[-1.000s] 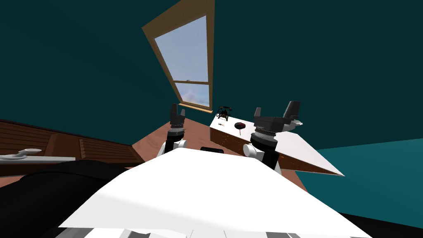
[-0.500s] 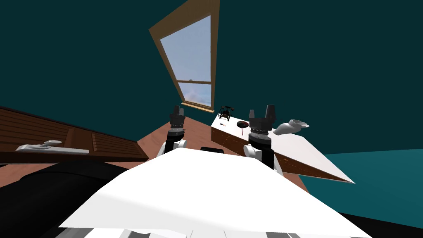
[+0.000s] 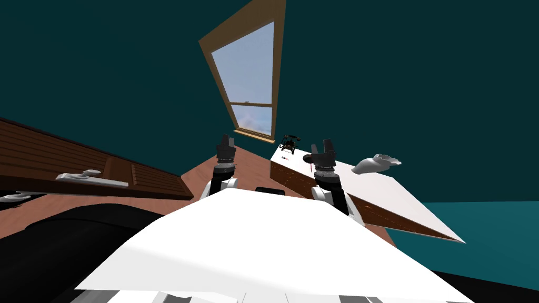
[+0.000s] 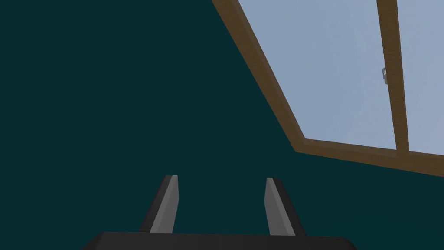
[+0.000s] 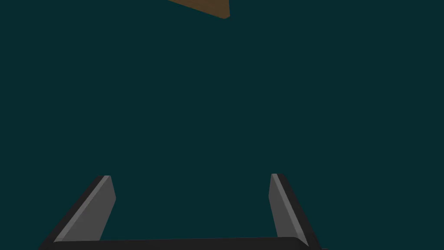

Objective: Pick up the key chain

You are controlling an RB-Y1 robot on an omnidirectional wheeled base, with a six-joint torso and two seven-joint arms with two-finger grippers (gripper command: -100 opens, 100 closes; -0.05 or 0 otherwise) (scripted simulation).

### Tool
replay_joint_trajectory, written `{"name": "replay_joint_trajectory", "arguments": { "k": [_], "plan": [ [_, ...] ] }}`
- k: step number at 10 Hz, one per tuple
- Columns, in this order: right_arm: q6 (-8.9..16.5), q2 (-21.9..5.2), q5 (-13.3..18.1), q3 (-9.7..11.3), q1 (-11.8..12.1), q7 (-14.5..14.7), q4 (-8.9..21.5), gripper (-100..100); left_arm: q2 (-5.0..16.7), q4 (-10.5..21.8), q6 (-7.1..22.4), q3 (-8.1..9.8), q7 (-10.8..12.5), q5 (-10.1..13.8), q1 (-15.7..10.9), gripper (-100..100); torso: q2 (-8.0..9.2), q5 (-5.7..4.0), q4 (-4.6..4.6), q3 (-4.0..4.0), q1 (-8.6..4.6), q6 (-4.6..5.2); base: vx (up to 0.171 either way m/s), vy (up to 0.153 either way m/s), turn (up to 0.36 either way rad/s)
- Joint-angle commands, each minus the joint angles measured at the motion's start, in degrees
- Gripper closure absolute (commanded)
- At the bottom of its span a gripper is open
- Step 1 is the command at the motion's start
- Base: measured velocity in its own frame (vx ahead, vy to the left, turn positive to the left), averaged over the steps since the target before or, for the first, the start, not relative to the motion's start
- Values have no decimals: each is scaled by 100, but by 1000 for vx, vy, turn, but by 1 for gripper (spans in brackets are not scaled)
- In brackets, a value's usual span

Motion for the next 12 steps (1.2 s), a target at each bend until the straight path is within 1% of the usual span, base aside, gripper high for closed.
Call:
{"name": "replay_joint_trajectory", "arguments": {
  "k": [1,2,4,5,6,7,8,9,10,11,12],
  "plan": [
    [75,-286,36,78,-8,162,227,-100,0,0,0,0,0,0,0,0,0,0,0,0,0,0,-40,3,140],
    [75,-392,36,78,-8,162,227,-100,0,0,0,0,0,0,0,0,2,0,0,1,0,0,-33,0,43],
    [164,-787,99,206,-2,378,557,-100,0,0,0,0,0,0,0,0,-1,0,0,-1,-2,0,-33,4,152],
    [164,-928,99,206,-2,378,557,-100,0,0,0,0,0,0,0,0,0,0,0,0,-1,0,-29,1,48],
    [207,-1111,136,280,0,487,735,-100,0,0,0,0,0,0,1,0,-1,0,0,0,-2,3,-31,9,125],
    [207,-1206,136,280,0,487,735,-100,0,0,0,0,0,0,0,0,-1,0,0,0,1,0,-24,5,59],
    [247,-1399,179,360,0,593,922,-100,0,0,0,0,0,0,1,0,-3,0,0,-1,0,3,-23,5,139],
    [247,-1490,179,360,0,593,922,-100,0,0,0,0,0,0,0,0,-4,0,-1,-2,0,0,-18,2,54],
    [283,-1700,227,447,-3,694,1118,-100,0,0,0,0,0,0,1,0,-5,0,-1,-2,-2,3,-19,9,134],
    [283,-1780,227,447,-3,694,1118,-100,0,0,0,0,0,0,0,0,-6,0,-1,-4,-1,0,-15,7,71],
    [315,-2003,281,541,-9,789,1323,-100,0,0,0,0,0,0,1,0,-7,0,-1,-4,0,3,-16,12,112]
  ]
}}
